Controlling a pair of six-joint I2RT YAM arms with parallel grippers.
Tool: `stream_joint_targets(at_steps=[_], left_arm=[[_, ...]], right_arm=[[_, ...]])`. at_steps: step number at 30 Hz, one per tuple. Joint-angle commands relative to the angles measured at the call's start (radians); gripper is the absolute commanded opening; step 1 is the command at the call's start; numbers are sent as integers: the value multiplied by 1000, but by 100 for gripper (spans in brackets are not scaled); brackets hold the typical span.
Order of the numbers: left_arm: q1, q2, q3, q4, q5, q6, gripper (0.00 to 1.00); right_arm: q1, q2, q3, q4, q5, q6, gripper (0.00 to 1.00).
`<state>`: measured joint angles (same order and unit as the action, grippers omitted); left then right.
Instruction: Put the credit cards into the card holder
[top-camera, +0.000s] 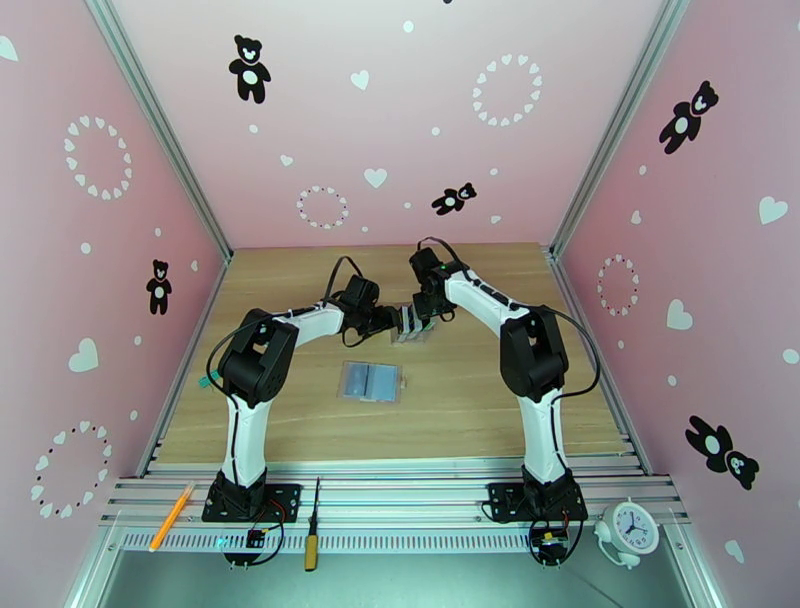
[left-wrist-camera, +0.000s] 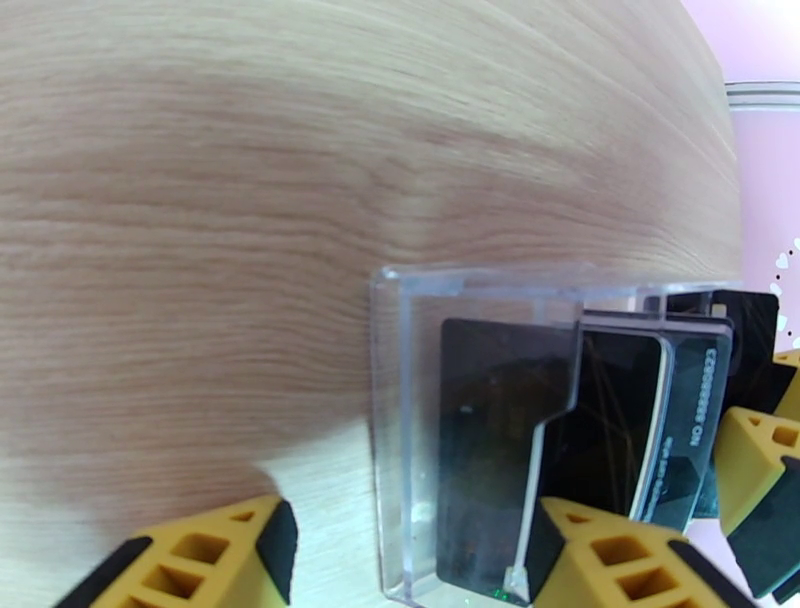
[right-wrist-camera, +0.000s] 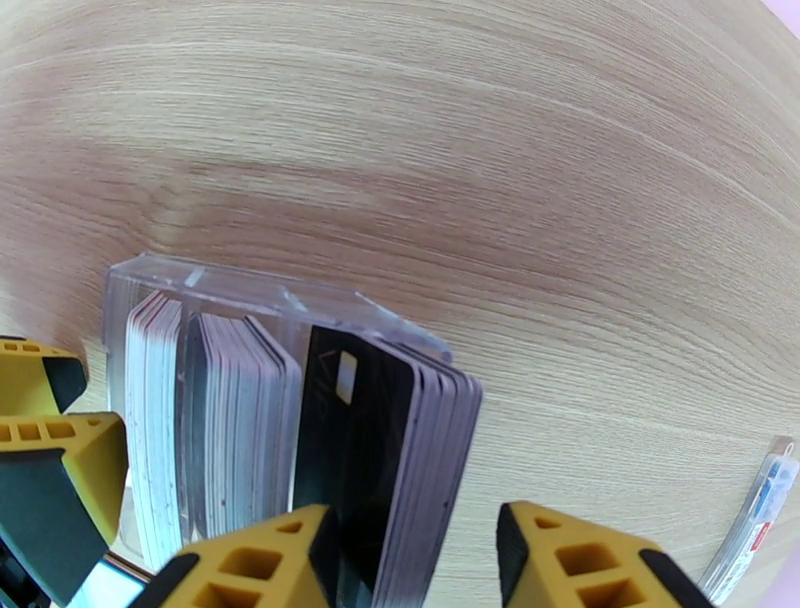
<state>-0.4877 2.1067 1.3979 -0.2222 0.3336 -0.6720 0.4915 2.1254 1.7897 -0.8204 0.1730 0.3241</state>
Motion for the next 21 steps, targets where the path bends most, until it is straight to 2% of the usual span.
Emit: stream_joint_targets(at_steps=[1, 15, 21], left_arm=[[-10, 8, -11, -10, -9, -12, 66], [-10, 12, -8, -8, -7, -18, 66], [-11, 10, -7, -8, -9, -18, 66]], right_arm=[[-4, -53, 27, -40, 37, -7, 44], [-3, -72, 23, -43, 34, -11, 39], [-2, -67, 22, -40, 6, -12, 30]])
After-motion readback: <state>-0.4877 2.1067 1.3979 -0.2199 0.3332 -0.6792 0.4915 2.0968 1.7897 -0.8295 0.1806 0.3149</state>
